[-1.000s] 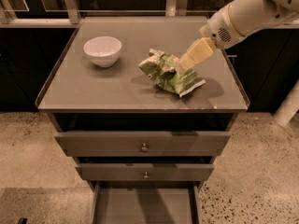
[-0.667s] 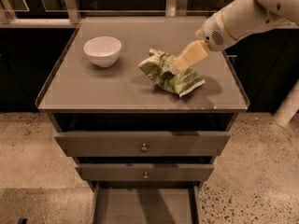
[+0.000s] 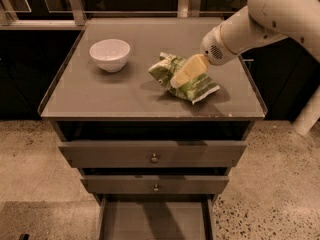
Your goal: Place green jalapeno chip bag into bottom drawer
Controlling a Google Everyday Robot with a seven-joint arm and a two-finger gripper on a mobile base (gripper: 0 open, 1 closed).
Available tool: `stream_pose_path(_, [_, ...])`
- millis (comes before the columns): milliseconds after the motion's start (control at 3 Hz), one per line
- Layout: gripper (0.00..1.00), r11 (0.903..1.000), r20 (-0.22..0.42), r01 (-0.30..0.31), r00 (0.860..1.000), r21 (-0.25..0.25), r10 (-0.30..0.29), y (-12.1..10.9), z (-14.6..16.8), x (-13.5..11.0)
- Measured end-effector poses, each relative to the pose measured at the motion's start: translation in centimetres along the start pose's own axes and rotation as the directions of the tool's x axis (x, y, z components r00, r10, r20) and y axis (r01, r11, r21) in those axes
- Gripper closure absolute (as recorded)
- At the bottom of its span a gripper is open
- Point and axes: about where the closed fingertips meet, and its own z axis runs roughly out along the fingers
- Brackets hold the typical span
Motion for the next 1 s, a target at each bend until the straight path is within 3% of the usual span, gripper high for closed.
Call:
stream_pose_path(333, [0.0,0.999,-0.031,-0.033,0.999,0.029,0.034,-0.25,1.33,1.37])
stream_pose_path(1000, [0.42,0.999,-0.033,-0.035,0.999,0.029,0.036,-0.23,1.43,1.44])
